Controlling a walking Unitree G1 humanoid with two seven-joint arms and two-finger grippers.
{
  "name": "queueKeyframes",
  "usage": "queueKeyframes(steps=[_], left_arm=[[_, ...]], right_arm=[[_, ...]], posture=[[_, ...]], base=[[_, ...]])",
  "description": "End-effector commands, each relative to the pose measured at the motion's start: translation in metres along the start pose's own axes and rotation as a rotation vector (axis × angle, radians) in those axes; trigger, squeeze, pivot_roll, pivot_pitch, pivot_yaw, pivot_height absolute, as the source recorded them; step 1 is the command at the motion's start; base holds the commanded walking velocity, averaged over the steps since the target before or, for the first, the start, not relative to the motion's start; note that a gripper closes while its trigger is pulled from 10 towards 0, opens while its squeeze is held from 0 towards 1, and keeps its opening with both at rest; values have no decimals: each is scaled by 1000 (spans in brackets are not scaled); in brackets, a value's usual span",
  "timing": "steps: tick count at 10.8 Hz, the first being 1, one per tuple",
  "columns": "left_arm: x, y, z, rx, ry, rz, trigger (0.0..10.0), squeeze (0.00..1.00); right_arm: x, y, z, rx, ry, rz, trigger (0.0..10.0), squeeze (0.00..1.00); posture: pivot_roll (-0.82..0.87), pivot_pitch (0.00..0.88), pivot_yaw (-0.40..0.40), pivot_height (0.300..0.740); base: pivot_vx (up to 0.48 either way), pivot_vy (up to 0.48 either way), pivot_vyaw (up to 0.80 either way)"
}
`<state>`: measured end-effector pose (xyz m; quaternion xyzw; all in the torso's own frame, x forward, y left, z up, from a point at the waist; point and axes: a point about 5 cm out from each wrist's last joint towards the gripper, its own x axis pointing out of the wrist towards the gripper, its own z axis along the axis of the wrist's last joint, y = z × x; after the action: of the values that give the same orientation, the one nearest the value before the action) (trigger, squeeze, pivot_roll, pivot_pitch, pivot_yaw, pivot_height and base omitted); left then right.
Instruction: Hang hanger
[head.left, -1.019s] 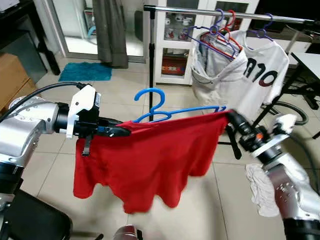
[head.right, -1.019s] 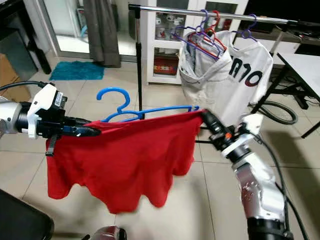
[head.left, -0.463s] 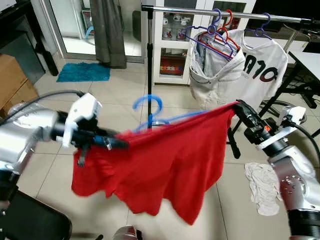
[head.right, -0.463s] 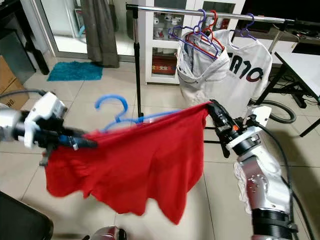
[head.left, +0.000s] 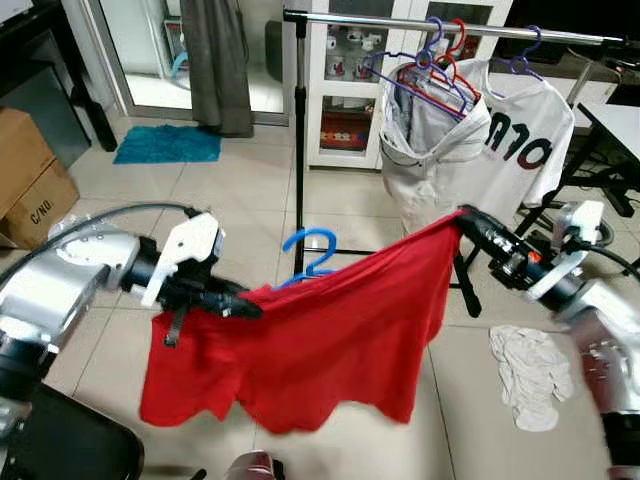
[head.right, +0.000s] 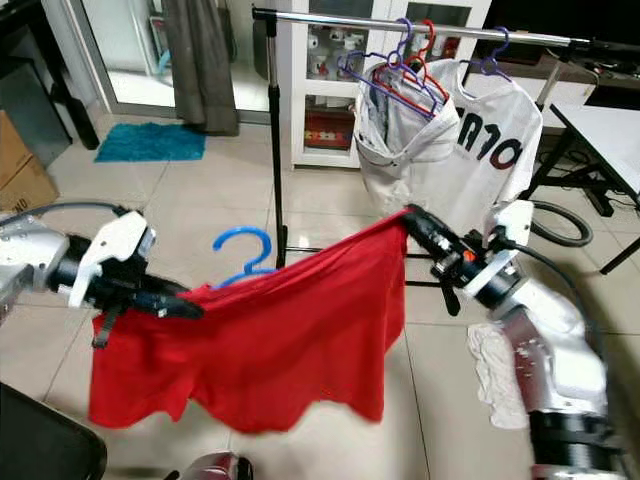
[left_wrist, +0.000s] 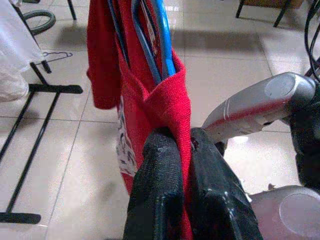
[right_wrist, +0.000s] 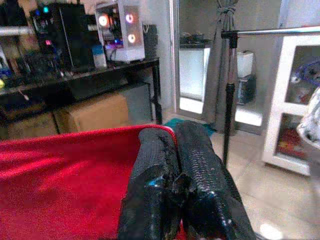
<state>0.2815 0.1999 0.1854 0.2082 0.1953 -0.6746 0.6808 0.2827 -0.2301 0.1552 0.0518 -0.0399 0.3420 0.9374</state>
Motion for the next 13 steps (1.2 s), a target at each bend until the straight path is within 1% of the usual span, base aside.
queueKeyframes(steps=[1, 2, 3, 4, 5, 6, 7, 8, 9, 10, 11, 12, 13], left_arm=[[-4, 1, -6, 5, 95, 7, 0, 0], [-3, 8, -23, 42, 270, 72, 0, 0], [-1, 12, -26, 64, 298, 108, 0, 0], [1, 22, -26, 138, 339, 197, 0, 0], [3, 25, -23, 175, 348, 235, 0, 0], [1, 33, -17, 289, 361, 316, 0, 0], [-1, 33, -20, 353, 380, 335, 0, 0], [-1, 34, -23, 382, 383, 353, 0, 0], [-2, 34, -28, 419, 394, 380, 0, 0], [-2, 35, -32, 431, 399, 391, 0, 0], [-3, 35, -34, 433, 385, 397, 0, 0], [-4, 36, -33, 443, 358, 415, 0, 0], [-7, 37, -28, 463, 299, 452, 0, 0]], right_arm=[[-10, -12, 5, -43, -11, -72, 0, 0], [-11, -14, 3, -17, -30, -97, 0, 0], [-9, -11, 3, -7, -39, -80, 0, 0], [-3, -3, 2, -13, -37, -42, 0, 0], [-1, 0, 1, -19, -37, -25, 0, 0], [0, 7, -4, -43, -16, 12, 0, 0], [-1, 17, -14, -116, 51, 56, 0, 0], [-2, 22, -21, -192, 98, 82, 0, 0], [-1, 31, -29, -279, 134, 116, 0, 0], [2, 33, -29, -305, 123, 109, 0, 0], [3, 33, -28, -332, 111, 101, 0, 0], [2, 34, -30, -377, 132, 123, 0, 0], [-2, 36, -38, -441, 188, 160, 0, 0]], posture=[[38, 0, -7, 740], [35, 0, -10, 740], [33, 0, -12, 740], [31, 0, -17, 740], [33, 0, -21, 740], [34, 0, -23, 740], [35, 0, -24, 740], [35, 0, -24, 740], [34, 0, -24, 740], [33, 0, -24, 740], [33, 0, -24, 740], [31, 0, -23, 740], [29, 0, -23, 740]], base=[[0, 0, 0], [0, 0, 0], [0, 0, 0], [0, 0, 0], [0, 0, 0], [0, 0, 0], [0, 0, 0], [0, 0, 0], [0, 0, 0], [0, 0, 0], [0, 0, 0], [0, 0, 0], [0, 0, 0]])
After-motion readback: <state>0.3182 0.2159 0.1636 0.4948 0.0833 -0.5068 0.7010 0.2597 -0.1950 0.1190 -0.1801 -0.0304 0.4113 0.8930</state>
